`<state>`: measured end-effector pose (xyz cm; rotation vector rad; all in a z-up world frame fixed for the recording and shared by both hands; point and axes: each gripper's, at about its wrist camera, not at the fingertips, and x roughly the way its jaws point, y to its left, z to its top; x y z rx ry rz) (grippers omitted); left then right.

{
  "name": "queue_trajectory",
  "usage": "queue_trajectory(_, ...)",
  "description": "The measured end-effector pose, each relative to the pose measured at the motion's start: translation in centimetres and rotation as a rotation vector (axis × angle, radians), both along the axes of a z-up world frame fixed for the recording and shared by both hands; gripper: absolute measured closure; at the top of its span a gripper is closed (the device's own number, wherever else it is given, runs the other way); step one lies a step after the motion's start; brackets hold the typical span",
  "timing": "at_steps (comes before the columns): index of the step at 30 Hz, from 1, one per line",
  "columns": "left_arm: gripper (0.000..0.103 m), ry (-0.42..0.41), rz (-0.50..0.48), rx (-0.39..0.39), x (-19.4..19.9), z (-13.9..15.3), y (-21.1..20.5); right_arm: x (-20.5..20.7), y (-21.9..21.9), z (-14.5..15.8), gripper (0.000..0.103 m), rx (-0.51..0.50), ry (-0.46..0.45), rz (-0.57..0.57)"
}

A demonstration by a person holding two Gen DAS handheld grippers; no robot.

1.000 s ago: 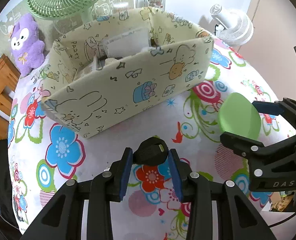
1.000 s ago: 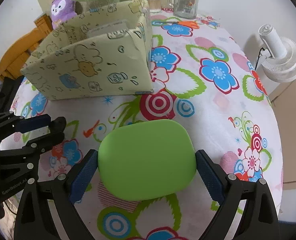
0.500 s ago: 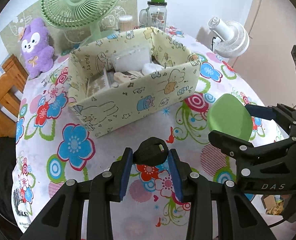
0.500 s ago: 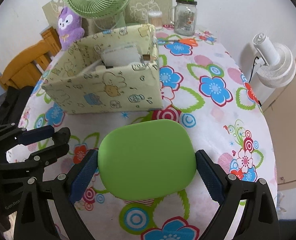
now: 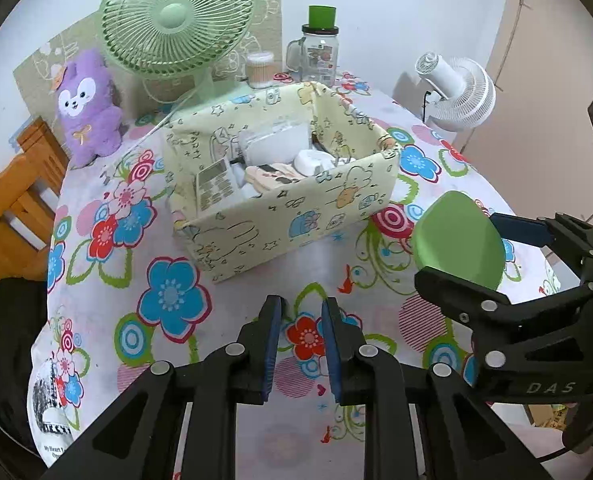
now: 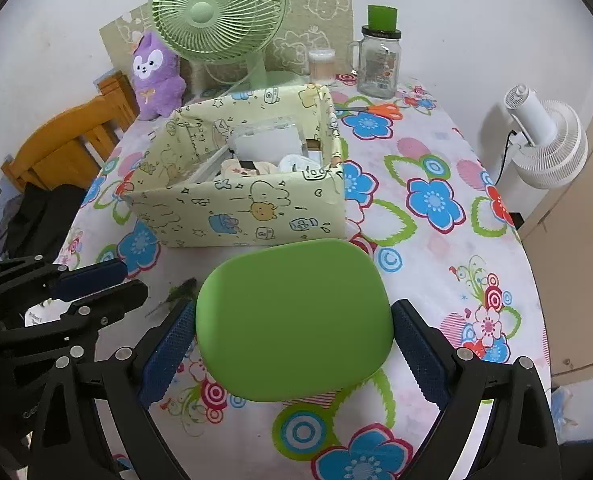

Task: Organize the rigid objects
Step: 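Lift the key fob with the left tool while the right tool holds the green pad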

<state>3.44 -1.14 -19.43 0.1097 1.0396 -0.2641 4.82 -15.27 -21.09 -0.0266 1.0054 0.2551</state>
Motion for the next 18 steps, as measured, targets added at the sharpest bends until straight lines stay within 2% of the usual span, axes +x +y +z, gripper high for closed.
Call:
queue_trajectory(5,0.079,0.032,0.000,-0.007,-0.4,-1.3,1.1,-0.2,0.4,-0.8,0.007,-0.005,0.020,0.008)
queue_trajectory(7,0.072,0.040,-0.006,-0.005,-0.7,-1.8,1.2,-0.2,0.5,-1.4,0.007,-0.007,0.033,0.008)
queue_trajectory(9,0.070,0.053,-0.009,-0.007,-0.8,-2.4,1.3,-0.3,0.6,-1.9,0.007,-0.013,0.039,0.012)
queue_trajectory(18,0.066,0.090,-0.026,0.004,0.4,-5.3,1.1,0.3,0.7,-4.2,0.007,-0.024,0.075,0.012)
